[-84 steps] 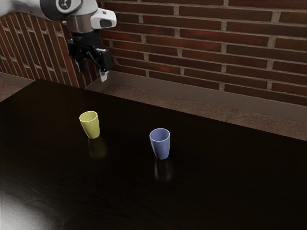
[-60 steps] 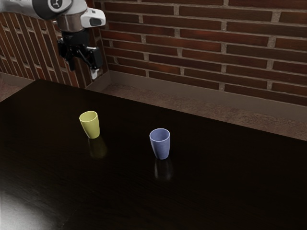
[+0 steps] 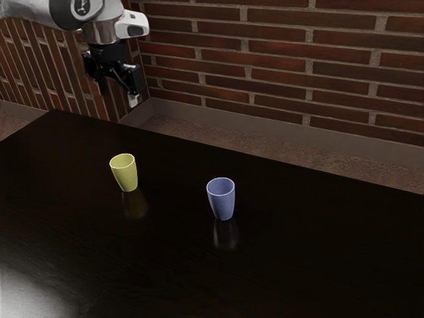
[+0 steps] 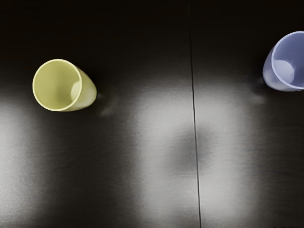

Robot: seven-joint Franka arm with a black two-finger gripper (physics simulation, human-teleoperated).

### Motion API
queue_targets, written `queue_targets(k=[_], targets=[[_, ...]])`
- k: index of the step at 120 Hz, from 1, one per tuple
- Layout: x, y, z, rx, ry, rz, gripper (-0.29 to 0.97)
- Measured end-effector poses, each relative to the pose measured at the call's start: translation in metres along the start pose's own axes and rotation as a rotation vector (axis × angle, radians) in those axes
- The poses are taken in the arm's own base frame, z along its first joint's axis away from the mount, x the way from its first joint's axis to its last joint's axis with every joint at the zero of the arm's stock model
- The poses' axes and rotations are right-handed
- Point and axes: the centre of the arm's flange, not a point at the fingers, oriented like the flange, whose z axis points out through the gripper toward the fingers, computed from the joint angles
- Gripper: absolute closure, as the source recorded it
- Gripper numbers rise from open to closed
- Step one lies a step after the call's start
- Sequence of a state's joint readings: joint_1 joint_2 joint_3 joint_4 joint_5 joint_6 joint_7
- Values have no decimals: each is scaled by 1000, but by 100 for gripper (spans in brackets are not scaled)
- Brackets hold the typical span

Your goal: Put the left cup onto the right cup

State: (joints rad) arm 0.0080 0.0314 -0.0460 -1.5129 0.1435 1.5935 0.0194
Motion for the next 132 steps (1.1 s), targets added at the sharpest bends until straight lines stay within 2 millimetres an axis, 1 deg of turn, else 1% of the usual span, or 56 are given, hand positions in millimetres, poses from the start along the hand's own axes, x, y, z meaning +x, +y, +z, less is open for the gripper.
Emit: queue_targets(k=[14,23,30,40,56,66,95,121,132], targets=[[3,15,1,-1,1,27,0],[7,17,7,-2,-6,35,0],[10,12,12,-2,-8,30,0],[14,1,21,-1,-15,16,0],[26,-9,46,-4,-38,12,0],[33,-12,60,-7,-48,17,0],[44,-10,80,-8,-54,43,0],[55,-21,104,-7,-58,45,0],[59,-29,116,-7,-60,45,0]])
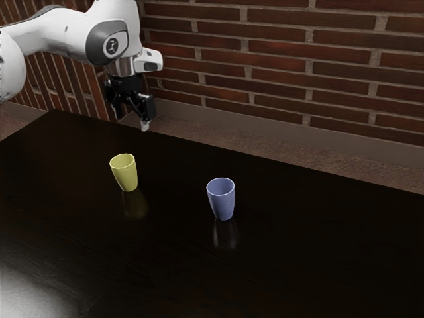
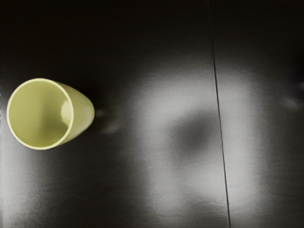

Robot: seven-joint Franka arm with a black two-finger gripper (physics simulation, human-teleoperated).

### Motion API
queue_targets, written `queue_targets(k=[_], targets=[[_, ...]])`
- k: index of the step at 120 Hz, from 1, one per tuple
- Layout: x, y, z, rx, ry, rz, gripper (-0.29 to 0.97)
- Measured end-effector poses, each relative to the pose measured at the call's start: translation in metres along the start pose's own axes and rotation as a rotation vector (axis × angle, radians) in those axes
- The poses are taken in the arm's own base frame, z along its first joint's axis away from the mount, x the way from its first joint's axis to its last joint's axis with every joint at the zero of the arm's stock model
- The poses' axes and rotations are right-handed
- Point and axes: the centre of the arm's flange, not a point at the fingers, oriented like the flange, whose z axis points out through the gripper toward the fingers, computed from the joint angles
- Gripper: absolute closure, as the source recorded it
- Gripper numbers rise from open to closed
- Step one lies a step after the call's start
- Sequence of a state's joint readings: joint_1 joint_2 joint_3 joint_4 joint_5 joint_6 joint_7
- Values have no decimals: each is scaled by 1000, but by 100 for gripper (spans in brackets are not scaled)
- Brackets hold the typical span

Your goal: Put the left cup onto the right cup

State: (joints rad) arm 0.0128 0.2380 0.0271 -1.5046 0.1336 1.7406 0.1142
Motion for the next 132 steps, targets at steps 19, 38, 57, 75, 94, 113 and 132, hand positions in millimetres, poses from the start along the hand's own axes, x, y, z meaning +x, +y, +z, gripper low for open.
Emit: queue_targets(k=[19,38,57,75,94,113,132], targets=[[6,-17,15,-3,8,2,0],[12,-29,16,0,29,22,0],[14,-42,21,1,34,39,0],[17,-53,35,-5,31,53,0],[19,-64,49,-13,31,63,0],[23,-73,66,-23,30,74,0],[27,-78,82,-30,29,88,0]])
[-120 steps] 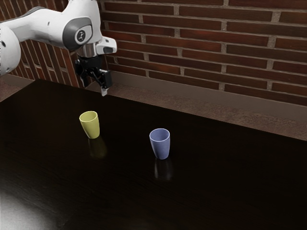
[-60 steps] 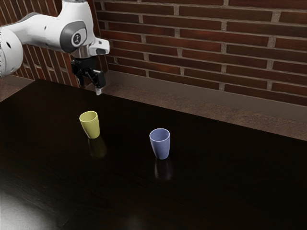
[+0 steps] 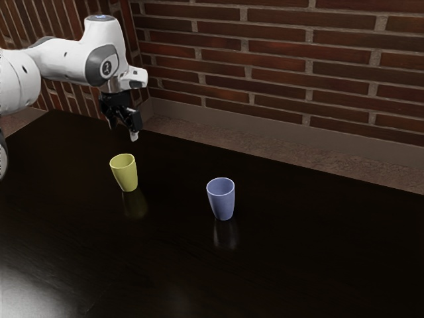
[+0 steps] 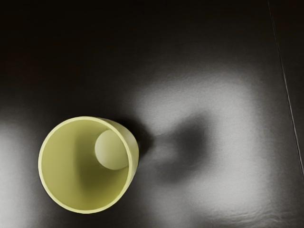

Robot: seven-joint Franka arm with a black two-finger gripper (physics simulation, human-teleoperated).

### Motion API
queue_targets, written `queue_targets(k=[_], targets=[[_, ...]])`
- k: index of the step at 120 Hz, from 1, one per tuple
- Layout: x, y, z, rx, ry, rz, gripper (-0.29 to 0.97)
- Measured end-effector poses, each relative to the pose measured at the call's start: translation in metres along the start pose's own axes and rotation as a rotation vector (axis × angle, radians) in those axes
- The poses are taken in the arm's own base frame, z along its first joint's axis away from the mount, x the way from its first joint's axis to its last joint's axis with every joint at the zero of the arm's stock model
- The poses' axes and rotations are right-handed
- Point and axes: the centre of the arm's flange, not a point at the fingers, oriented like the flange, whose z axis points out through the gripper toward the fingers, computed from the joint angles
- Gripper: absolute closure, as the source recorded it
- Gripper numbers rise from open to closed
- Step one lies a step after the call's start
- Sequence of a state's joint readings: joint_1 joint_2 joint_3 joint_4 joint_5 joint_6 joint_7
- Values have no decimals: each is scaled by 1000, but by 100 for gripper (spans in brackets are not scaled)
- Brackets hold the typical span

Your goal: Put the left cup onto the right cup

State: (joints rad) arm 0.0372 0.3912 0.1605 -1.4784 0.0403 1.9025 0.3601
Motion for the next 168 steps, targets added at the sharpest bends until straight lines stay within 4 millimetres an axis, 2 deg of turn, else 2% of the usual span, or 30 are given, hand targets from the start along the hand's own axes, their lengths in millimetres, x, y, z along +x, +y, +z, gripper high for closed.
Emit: queue_targets(k=[39,73,92,134,168], targets=[[4,-17,33,-17,6,11,0],[4,-31,54,-32,21,11,0],[3,-34,55,-43,39,7,0],[-15,-30,60,-61,29,-11,0],[-16,-29,68,-61,25,-25,0]])
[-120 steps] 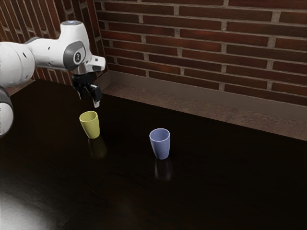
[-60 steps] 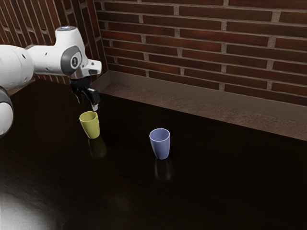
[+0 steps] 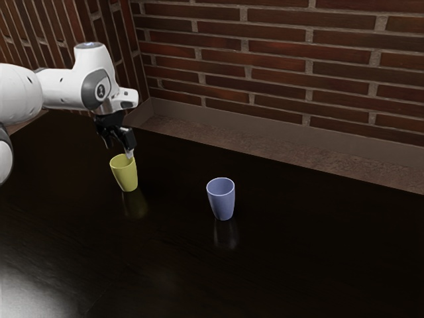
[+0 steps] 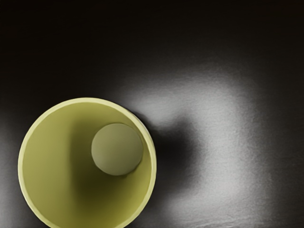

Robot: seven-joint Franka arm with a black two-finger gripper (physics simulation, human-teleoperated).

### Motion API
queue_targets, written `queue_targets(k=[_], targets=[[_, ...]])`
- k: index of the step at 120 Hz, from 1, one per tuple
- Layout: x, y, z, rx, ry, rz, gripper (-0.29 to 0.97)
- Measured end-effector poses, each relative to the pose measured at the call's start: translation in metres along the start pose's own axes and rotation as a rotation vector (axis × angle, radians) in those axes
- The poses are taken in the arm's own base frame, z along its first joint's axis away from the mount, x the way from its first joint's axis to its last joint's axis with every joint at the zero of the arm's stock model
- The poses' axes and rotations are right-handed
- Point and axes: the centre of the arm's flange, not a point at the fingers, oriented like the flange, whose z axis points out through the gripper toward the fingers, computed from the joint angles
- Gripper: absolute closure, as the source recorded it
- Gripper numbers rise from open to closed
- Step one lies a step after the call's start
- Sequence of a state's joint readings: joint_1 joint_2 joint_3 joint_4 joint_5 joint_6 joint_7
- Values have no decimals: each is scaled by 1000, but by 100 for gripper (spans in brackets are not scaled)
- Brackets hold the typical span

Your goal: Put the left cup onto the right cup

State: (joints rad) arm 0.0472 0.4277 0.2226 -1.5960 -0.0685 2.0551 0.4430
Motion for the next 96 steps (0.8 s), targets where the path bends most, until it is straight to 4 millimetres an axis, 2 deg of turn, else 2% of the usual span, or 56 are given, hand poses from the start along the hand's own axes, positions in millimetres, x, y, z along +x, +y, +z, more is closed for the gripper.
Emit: queue_targets(k=[34,96], targets=[[4,-1,16,6,0,-5,0],[7,-7,28,16,1,-4,0]])
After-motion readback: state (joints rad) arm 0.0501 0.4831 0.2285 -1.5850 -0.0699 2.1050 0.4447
